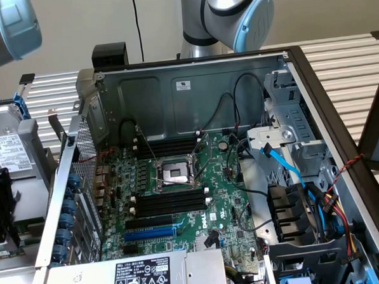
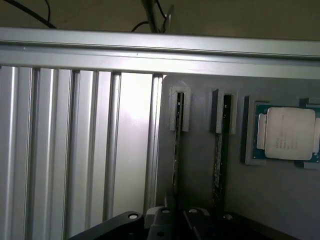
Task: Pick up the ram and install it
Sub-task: 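Pick up the ram and move it above insertion slot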
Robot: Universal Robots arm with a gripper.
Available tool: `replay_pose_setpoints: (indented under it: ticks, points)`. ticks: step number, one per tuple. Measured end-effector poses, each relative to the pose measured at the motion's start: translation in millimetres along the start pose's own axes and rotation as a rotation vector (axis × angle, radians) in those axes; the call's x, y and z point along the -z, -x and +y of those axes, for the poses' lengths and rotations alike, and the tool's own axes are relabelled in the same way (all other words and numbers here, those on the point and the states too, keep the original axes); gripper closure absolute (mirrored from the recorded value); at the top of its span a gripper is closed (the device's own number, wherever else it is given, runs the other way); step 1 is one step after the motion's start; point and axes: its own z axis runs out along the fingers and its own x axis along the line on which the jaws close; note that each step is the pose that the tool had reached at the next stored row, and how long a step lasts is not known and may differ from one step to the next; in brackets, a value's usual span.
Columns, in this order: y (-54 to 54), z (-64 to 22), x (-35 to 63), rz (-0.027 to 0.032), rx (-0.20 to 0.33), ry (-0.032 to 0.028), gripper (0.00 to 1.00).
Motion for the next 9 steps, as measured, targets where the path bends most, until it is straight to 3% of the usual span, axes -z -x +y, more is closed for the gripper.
replay_pose_setpoints:
  ticks: [5,9]
  points:
    - [-0.1,0.0,0.7,-0.0001,0.0,-0.0002,0.87]
    - [-1.0,-0.2,17.1,0.0,0.0,0.0,0.87]
